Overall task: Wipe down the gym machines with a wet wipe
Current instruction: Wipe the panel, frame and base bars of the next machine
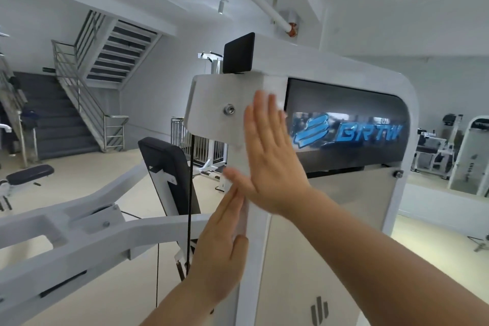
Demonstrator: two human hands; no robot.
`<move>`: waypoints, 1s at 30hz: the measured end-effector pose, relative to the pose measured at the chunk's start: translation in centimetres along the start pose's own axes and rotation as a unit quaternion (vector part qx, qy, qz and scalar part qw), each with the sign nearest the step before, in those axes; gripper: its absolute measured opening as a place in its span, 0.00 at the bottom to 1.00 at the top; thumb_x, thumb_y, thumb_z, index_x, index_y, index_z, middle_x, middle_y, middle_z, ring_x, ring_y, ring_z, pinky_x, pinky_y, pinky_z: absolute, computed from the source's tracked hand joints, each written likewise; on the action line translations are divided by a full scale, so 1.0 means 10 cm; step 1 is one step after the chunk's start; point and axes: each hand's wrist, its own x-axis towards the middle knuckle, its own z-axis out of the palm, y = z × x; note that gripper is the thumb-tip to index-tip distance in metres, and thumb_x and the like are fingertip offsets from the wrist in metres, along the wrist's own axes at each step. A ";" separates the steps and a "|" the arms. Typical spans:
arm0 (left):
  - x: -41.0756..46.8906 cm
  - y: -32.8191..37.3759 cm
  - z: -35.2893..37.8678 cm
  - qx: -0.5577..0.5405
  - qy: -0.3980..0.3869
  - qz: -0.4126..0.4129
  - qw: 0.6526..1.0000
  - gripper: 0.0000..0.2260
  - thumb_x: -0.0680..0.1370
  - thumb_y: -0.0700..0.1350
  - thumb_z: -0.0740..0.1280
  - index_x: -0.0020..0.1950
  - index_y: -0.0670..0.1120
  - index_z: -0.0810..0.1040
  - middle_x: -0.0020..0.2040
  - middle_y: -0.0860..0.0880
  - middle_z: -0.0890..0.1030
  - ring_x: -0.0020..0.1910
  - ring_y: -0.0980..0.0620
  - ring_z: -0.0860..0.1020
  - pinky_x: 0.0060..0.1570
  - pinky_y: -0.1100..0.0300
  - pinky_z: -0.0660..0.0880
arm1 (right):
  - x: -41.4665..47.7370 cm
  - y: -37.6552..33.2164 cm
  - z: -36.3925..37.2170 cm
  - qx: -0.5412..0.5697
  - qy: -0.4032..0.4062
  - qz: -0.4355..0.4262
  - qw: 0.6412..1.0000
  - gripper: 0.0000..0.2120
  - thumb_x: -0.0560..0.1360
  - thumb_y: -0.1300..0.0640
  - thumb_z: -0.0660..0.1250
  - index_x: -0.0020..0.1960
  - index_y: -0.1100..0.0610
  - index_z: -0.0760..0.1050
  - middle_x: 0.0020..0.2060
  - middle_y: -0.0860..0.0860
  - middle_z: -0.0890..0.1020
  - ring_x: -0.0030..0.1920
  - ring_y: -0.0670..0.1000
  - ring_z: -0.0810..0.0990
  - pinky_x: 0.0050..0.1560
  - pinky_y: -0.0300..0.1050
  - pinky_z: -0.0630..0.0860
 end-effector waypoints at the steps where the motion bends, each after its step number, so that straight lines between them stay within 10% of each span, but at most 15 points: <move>1: 0.00 -0.01 -0.03 -0.008 -0.012 0.003 1.000 0.35 0.76 0.37 0.56 0.82 0.54 0.53 0.80 0.66 0.51 0.79 0.65 0.49 0.77 0.67 0.48 | -0.09 -0.02 0.04 -0.044 -0.020 -0.058 0.997 0.46 0.81 0.31 0.48 0.81 0.62 0.35 0.81 0.61 0.37 0.81 0.61 0.34 0.80 0.58 0.35; 9: -0.03 -0.11 -0.14 -0.007 -0.050 0.011 0.999 0.34 0.78 0.38 0.56 0.79 0.61 0.48 0.79 0.70 0.47 0.78 0.68 0.46 0.74 0.73 0.44 | 0.40 0.66 -0.46 -0.207 0.025 -0.281 0.937 0.36 0.83 0.35 0.51 0.73 0.64 0.72 0.73 0.61 0.73 0.76 0.63 0.67 0.79 0.61 0.56; 21: -0.17 -0.21 0.03 -0.031 -0.043 0.004 0.999 0.34 0.77 0.42 0.55 0.81 0.58 0.45 0.80 0.68 0.43 0.79 0.67 0.44 0.76 0.67 0.45 | -0.04 0.44 -0.31 -0.242 -0.107 -0.332 0.905 0.40 0.81 0.31 0.49 0.77 0.62 0.66 0.75 0.62 0.70 0.78 0.62 0.64 0.81 0.58 0.49; 26: -0.24 -0.27 0.16 -0.016 -0.011 -0.004 1.000 0.34 0.78 0.40 0.57 0.82 0.54 0.49 0.81 0.63 0.47 0.80 0.63 0.47 0.77 0.66 0.46 | 0.23 0.42 -0.42 -0.255 -0.043 -0.215 0.942 0.38 0.82 0.33 0.50 0.71 0.65 0.74 0.69 0.62 0.76 0.75 0.63 0.69 0.79 0.62 0.55; 30: -0.37 -0.39 0.23 0.007 0.005 -0.062 0.998 0.35 0.77 0.49 0.59 0.82 0.57 0.48 0.82 0.61 0.46 0.80 0.63 0.45 0.76 0.66 0.44 | -0.26 0.13 -0.17 -0.248 -0.171 -0.267 0.915 0.41 0.81 0.31 0.49 0.75 0.64 0.68 0.74 0.63 0.71 0.77 0.64 0.64 0.80 0.60 0.47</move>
